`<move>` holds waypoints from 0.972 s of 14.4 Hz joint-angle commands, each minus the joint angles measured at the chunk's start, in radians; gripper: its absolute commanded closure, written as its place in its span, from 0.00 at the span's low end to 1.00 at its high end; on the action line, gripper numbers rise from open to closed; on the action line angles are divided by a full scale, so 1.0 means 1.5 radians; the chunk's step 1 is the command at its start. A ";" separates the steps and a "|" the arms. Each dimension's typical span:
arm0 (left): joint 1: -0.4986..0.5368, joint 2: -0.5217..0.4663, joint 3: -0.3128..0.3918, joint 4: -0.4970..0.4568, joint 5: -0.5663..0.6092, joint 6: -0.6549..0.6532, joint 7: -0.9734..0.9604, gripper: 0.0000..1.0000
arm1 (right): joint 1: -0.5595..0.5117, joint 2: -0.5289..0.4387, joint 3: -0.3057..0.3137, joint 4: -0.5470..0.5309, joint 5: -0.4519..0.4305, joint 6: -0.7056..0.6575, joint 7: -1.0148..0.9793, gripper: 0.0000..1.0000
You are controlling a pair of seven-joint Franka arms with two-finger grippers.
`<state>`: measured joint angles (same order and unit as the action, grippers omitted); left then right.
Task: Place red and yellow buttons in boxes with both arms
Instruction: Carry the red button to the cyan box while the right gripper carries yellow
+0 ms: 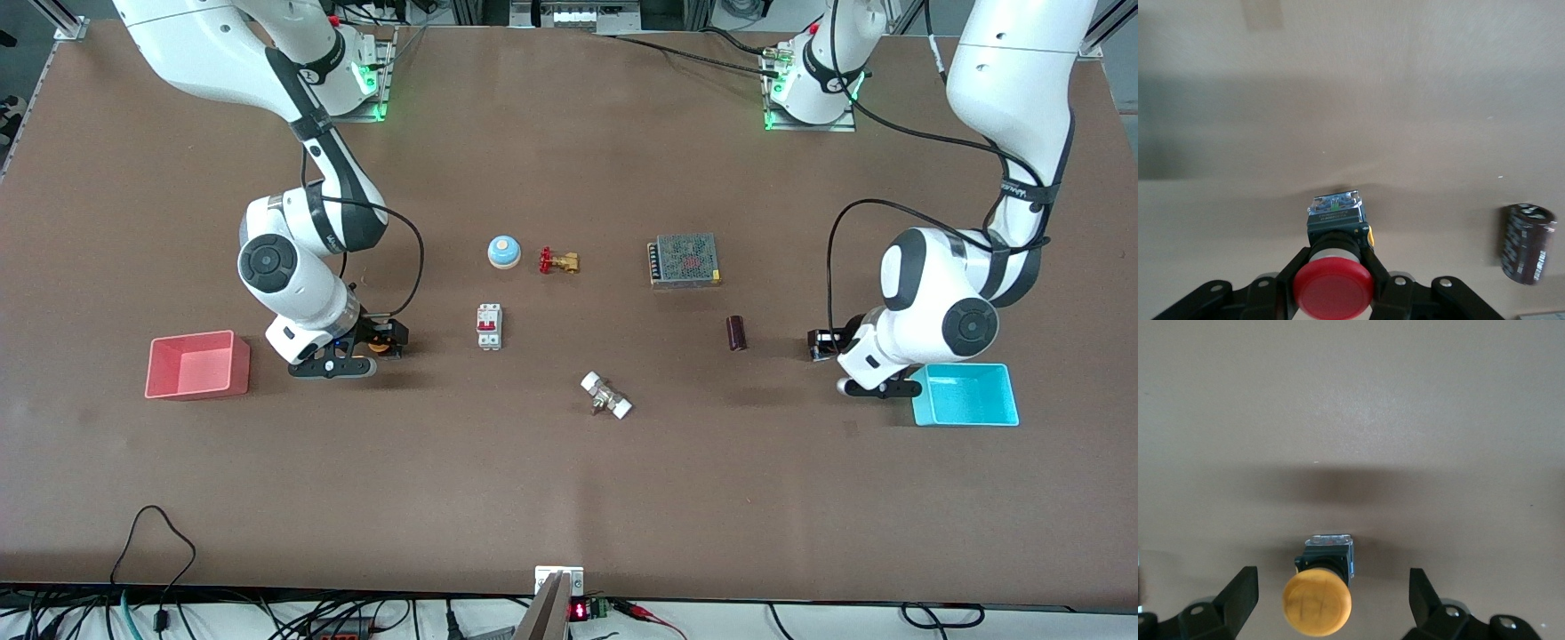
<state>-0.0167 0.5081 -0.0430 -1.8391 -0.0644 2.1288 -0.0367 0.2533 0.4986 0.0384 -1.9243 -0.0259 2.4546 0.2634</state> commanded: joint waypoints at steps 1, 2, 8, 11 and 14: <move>0.031 -0.088 0.009 0.021 0.003 -0.106 0.014 0.91 | -0.005 0.011 0.006 0.002 -0.013 0.009 0.011 0.00; 0.058 -0.098 0.009 0.038 0.022 -0.133 0.041 0.92 | -0.005 0.012 0.005 0.002 -0.013 0.010 0.011 0.00; 0.154 -0.045 0.009 0.143 0.081 -0.147 0.104 0.95 | -0.002 0.021 0.007 0.002 -0.014 0.014 0.011 0.12; 0.186 0.035 0.006 0.227 0.076 -0.159 0.162 0.95 | -0.001 0.023 0.007 0.002 -0.016 0.014 0.009 0.40; 0.195 0.077 0.006 0.266 0.075 -0.159 0.177 0.95 | -0.001 0.027 0.007 0.002 -0.026 0.014 0.009 0.66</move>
<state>0.2640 0.5538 -0.0210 -1.5401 0.0388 1.9240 0.1994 0.2540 0.5297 0.0457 -1.9213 -0.0410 2.4663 0.2634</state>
